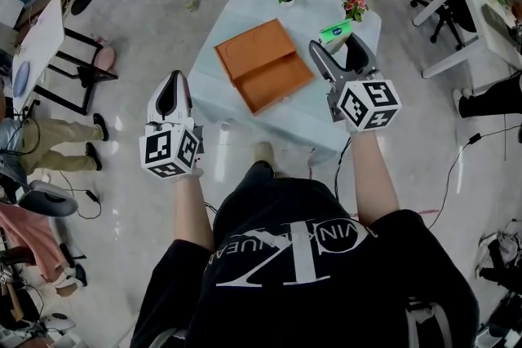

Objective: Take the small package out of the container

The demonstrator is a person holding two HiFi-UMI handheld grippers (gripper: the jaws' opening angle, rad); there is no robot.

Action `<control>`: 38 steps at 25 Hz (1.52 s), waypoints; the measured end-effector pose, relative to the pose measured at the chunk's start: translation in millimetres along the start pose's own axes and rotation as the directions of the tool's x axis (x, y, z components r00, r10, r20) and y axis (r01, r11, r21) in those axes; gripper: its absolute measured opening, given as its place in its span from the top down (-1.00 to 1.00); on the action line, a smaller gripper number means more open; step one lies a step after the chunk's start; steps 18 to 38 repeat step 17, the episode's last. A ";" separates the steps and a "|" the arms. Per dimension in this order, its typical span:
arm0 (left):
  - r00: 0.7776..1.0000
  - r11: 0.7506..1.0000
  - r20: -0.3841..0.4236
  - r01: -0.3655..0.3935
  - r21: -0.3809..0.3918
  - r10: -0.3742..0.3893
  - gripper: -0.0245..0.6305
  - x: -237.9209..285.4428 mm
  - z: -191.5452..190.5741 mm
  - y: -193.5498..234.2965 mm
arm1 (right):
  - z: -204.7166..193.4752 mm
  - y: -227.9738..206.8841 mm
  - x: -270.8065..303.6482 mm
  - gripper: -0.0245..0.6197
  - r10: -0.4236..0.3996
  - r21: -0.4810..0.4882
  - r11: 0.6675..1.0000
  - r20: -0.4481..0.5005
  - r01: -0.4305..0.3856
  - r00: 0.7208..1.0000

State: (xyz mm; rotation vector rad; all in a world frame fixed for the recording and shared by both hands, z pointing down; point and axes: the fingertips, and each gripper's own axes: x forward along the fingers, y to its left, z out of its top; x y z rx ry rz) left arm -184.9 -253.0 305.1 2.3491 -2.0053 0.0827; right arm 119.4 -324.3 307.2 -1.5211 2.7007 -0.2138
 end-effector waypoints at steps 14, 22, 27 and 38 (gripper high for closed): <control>1.000 1.000 -0.018 -0.002 0.001 0.002 0.93 -2.7 -8.5 0.5 | -3.9 -1.3 -3.2 -0.21 -0.004 0.022 1.000 0.019 0.003 1.000; 1.000 1.000 -0.020 -0.003 0.002 0.003 0.93 -5.0 -10.6 -0.2 | -4.9 -1.1 -5.1 -0.21 -0.002 0.030 1.000 0.025 0.001 1.000; 1.000 1.000 -0.020 -0.003 0.002 0.003 0.93 -5.0 -10.6 -0.2 | -4.9 -1.1 -5.1 -0.21 -0.002 0.030 1.000 0.025 0.001 1.000; 1.000 1.000 -0.020 -0.003 0.002 0.003 0.93 -5.0 -10.6 -0.2 | -4.9 -1.1 -5.1 -0.21 -0.002 0.030 1.000 0.025 0.001 1.000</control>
